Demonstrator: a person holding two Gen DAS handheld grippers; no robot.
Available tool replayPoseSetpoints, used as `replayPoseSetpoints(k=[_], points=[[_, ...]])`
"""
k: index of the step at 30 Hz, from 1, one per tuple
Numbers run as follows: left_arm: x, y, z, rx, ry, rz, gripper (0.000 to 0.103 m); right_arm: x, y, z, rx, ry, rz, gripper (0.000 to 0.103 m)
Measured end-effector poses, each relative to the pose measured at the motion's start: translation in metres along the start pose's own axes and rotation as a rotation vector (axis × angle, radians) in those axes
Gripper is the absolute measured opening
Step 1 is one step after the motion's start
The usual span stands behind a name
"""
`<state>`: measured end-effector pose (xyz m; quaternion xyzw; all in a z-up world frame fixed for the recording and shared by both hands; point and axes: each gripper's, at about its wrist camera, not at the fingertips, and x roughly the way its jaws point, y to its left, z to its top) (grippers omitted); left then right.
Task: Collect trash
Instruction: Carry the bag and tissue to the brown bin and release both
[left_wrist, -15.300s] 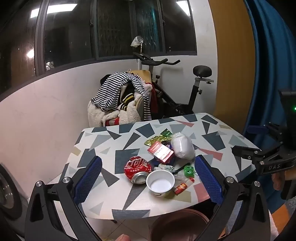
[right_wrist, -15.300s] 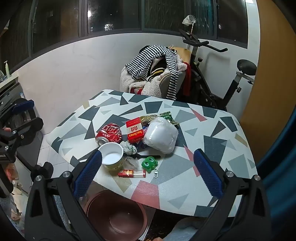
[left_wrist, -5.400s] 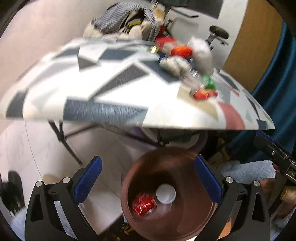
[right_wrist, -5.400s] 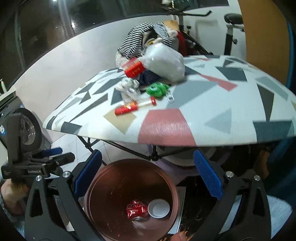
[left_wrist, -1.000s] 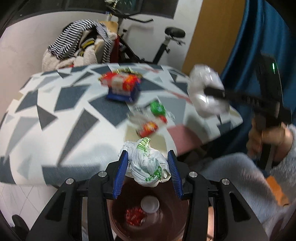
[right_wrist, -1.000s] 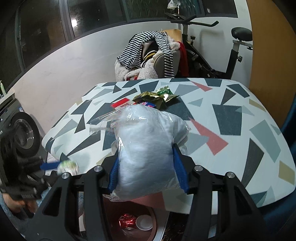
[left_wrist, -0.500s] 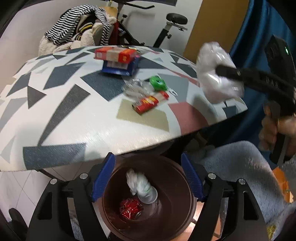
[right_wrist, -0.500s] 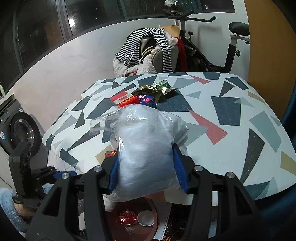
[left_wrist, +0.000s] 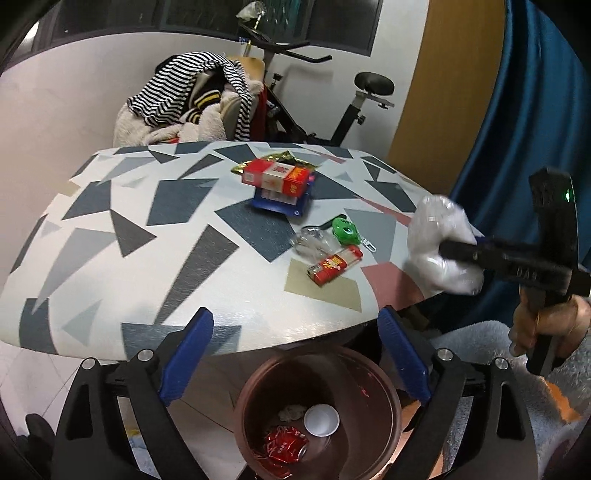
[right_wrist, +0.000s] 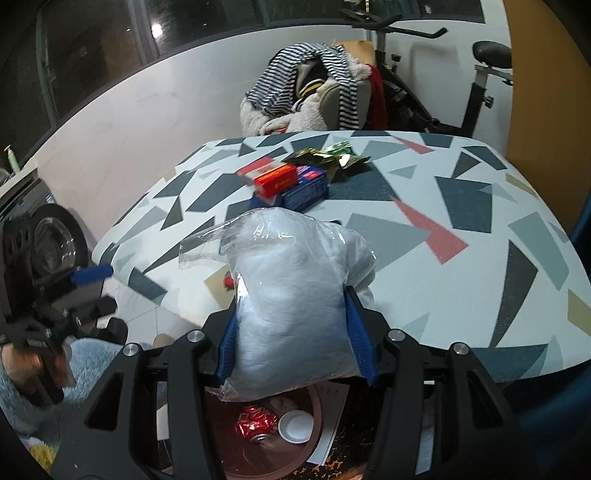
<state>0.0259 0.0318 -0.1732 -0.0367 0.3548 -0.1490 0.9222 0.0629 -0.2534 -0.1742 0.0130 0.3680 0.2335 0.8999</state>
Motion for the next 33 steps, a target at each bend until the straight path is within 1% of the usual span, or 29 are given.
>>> replayPoseSetpoints(k=[4,7,18,22,27,33], points=[[-0.01,0.006,-0.001,0.002,0.001,0.022,0.089,-0.001,0.012,-0.007,-0.031,0.016,0.042,0.053],[-0.016,0.009,-0.005,-0.003,-0.001,0.034,0.089,0.001,0.02,-0.012,-0.056,0.037,0.058,0.053],[-0.029,0.013,-0.018,-0.012,-0.005,0.043,0.089,0.011,0.053,-0.044,-0.132,0.141,0.117,0.053],[-0.031,0.016,-0.017,-0.006,-0.01,0.045,0.089,0.019,0.062,-0.054,-0.148,0.189,0.14,0.053],[-0.033,0.02,-0.019,-0.023,-0.014,0.046,0.089,0.031,0.073,-0.067,-0.179,0.25,0.159,0.053],[-0.032,0.023,-0.024,-0.029,-0.005,0.047,0.089,0.047,0.077,-0.077,-0.174,0.308,0.172,0.053]])
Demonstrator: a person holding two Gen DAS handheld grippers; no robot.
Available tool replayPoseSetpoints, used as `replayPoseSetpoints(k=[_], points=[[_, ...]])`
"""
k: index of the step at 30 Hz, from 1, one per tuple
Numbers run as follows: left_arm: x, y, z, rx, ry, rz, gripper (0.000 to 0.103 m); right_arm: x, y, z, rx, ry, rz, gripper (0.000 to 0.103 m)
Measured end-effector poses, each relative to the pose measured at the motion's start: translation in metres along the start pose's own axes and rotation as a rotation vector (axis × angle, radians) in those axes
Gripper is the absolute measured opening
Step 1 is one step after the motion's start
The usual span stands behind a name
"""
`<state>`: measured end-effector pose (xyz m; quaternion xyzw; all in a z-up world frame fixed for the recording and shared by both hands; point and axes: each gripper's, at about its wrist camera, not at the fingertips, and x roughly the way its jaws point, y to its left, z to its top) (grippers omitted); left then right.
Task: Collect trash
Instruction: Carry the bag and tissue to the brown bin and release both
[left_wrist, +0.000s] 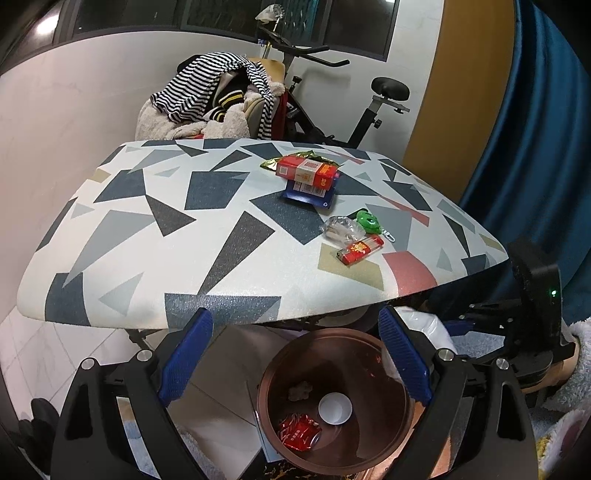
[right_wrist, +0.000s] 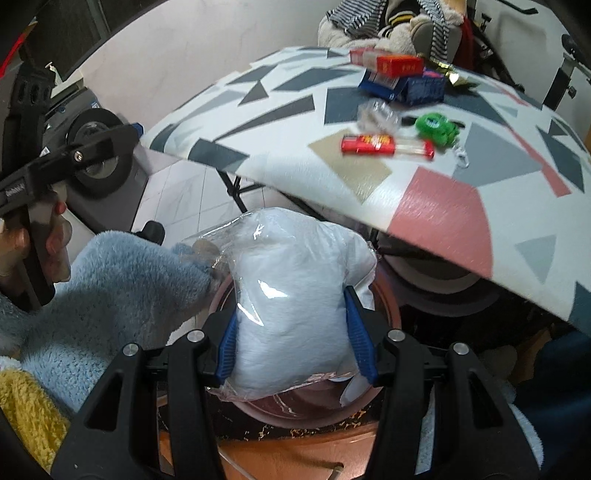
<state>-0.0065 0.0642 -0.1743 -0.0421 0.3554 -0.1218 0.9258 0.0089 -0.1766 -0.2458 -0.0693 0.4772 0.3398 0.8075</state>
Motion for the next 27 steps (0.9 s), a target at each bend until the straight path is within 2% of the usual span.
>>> replayPoseSetpoints(k=[12,16,17,19,27], points=[[0.004,0.009,-0.009,-0.023,0.017,0.011,0.089,0.046,-0.009,-0.007,0.049,0.129,-0.002,0.056],[0.007,0.01,-0.01,-0.022,0.026,0.011,0.089,0.053,-0.013,-0.007,0.07,0.152,-0.027,0.069],[0.008,0.01,-0.009,-0.021,0.028,0.011,0.089,0.052,-0.015,-0.007,0.074,0.142,-0.031,0.077],[0.01,0.01,-0.008,-0.02,0.029,0.01,0.089,0.046,-0.018,-0.005,0.077,0.118,-0.03,0.085],[0.019,0.008,-0.002,-0.022,0.031,0.006,0.089,0.019,-0.033,0.022,0.05,0.029,-0.076,0.097]])
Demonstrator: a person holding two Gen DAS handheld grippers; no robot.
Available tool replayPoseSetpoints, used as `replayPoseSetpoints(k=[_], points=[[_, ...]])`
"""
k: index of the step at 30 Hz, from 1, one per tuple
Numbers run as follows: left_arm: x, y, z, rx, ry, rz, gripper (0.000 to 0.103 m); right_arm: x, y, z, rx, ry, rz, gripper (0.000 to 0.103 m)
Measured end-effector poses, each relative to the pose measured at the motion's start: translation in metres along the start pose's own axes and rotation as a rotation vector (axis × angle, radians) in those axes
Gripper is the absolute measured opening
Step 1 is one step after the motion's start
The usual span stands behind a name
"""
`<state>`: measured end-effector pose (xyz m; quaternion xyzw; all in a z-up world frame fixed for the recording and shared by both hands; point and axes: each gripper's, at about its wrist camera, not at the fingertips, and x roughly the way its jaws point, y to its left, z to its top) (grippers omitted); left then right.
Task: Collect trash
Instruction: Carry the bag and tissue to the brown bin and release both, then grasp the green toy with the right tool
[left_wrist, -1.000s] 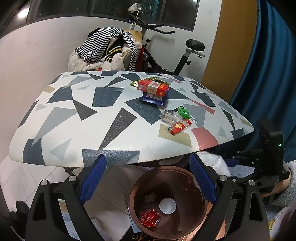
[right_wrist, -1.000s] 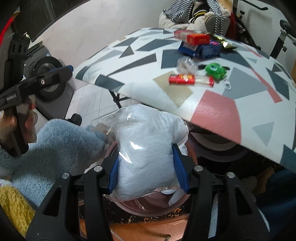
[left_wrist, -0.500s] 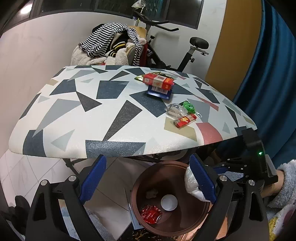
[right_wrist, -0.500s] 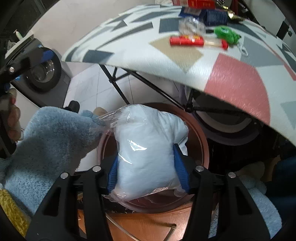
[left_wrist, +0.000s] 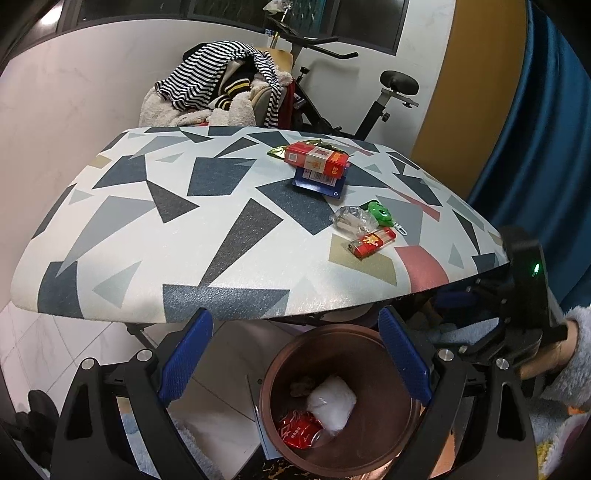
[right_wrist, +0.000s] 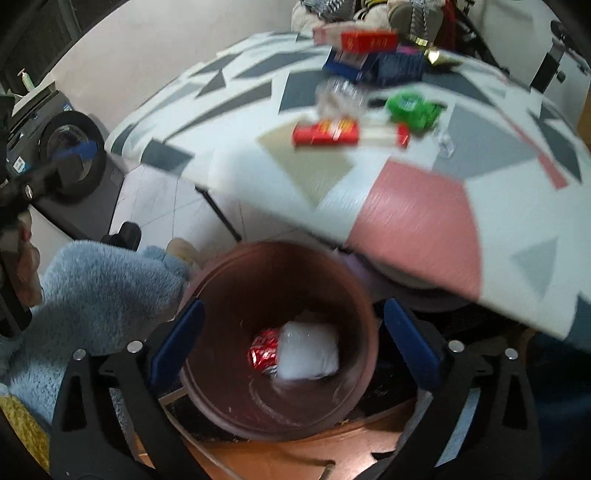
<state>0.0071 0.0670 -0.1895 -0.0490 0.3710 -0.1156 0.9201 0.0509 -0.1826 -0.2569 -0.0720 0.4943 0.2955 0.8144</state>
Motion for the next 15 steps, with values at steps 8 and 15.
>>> replayPoseSetpoints(k=[8,15], points=[[0.003,-0.014,0.012,0.033,-0.008,0.004,0.089,-0.02,-0.021,0.023,0.01,-0.081,-0.068,0.097],[0.005,-0.018,0.023,0.023,-0.007,-0.007,0.089,-0.034,-0.041,0.035,0.053,-0.119,-0.127,0.097]])
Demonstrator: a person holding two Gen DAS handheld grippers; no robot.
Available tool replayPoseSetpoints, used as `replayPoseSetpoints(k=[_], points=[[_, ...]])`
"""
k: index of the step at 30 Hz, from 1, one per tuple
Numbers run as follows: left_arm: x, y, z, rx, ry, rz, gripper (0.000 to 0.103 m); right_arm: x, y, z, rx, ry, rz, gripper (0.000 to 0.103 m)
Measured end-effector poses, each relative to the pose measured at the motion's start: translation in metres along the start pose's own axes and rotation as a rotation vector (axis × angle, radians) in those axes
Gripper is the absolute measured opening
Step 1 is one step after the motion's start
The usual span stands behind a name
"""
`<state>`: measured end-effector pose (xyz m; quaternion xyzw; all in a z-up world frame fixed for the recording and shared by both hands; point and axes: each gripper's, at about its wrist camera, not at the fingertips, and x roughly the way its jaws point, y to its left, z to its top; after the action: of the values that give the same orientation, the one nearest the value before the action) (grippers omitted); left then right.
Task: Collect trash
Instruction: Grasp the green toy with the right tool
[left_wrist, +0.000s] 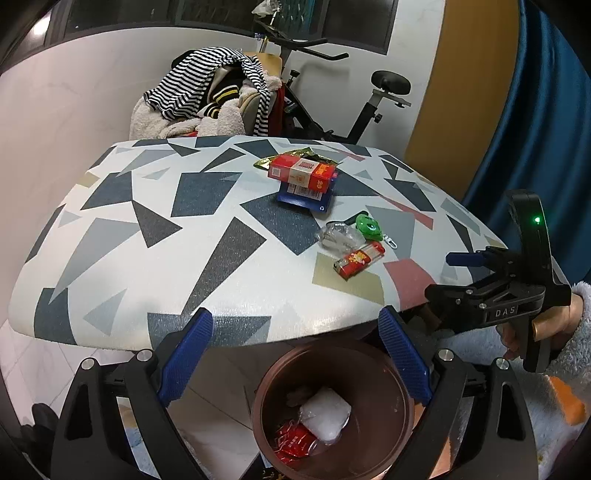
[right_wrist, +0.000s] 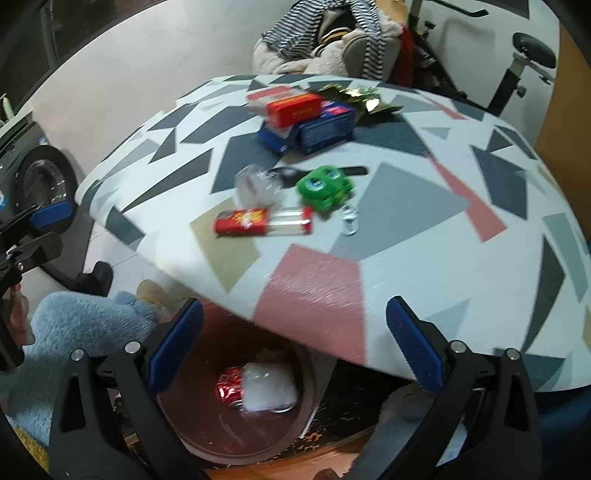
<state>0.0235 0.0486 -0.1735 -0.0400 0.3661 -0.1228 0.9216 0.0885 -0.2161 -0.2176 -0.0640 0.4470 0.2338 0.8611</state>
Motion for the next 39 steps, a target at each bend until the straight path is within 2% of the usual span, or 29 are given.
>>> replayPoseSetpoints(k=[10,15,17,21,22,23,26,31,35,36,37,39], points=[[0.006,-0.003,0.017,0.013,-0.017,0.002,0.089,-0.005,-0.027,0.01,0.011,-0.041,0.052,0.097],[0.015,-0.003,0.022,0.024,-0.017,0.003,0.089,0.005,-0.037,0.023,0.025,-0.021,0.042,0.097],[0.021,-0.001,0.024,0.018,-0.013,0.002,0.089,0.011,-0.038,0.031,0.021,-0.018,-0.003,0.097],[0.034,0.003,0.027,0.01,-0.003,0.006,0.089,0.026,-0.041,0.046,0.009,-0.027,0.017,0.096],[0.037,0.003,0.028,0.007,0.0,0.006,0.089,0.03,-0.042,0.049,0.003,-0.027,0.016,0.091],[0.042,0.004,0.029,0.004,0.006,0.004,0.089,0.036,-0.043,0.053,0.002,-0.021,0.019,0.08],[0.051,0.004,0.032,0.0,0.019,0.0,0.089,0.056,-0.047,0.068,0.039,-0.003,0.058,0.063],[0.063,0.004,0.038,-0.006,0.028,-0.006,0.089,0.077,-0.043,0.083,0.063,0.017,0.096,0.06],[0.07,0.002,0.042,-0.01,0.032,-0.017,0.089,0.085,-0.033,0.088,0.042,0.033,0.058,0.06],[0.071,0.001,0.042,-0.01,0.033,-0.021,0.087,0.085,-0.032,0.087,0.038,0.034,0.052,0.059],[0.072,0.0,0.043,-0.009,0.035,-0.025,0.086,0.084,-0.03,0.087,0.026,0.037,0.048,0.049],[0.076,-0.002,0.044,-0.012,0.045,-0.043,0.083,0.081,-0.028,0.083,-0.019,0.033,0.043,0.046]])
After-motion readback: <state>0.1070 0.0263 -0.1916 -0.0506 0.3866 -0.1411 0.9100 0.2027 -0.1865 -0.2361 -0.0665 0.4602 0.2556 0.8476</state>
